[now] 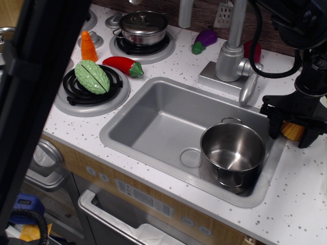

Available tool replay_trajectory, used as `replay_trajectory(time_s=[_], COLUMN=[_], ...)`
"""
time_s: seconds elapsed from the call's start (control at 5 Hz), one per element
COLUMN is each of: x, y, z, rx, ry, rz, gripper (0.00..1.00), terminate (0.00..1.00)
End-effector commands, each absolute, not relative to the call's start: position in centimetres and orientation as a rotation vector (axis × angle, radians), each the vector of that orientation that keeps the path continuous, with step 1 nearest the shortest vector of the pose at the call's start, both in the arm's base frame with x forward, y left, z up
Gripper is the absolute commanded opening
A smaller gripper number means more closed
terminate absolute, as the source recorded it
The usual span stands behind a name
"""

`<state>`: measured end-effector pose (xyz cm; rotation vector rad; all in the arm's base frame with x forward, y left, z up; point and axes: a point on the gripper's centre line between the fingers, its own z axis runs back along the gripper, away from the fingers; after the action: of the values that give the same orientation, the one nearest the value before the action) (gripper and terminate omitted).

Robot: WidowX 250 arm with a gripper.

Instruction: Put corn in pot which is in sink

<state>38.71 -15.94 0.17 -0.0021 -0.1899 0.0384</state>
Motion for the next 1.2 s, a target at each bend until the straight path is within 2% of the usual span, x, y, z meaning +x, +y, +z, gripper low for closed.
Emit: replay_trajectory(time_s=[0.0, 0.4, 0.6, 1.0], x=[39.3, 37.2, 35.8, 33.8], y=[-16.4, -16.3, -15.1, -11.5], z=[3.5, 6.2, 7.2, 6.2], rx=[-0.002, 0.058, 0.075, 0.039], ry=[-0.241, -0.235, -0.221, -0.204], rz=[0.040, 0.080, 0.083, 0.102], gripper=[0.00, 0.00, 0.00, 0.00], terminate=[0.00, 0.00, 0.00, 0.00])
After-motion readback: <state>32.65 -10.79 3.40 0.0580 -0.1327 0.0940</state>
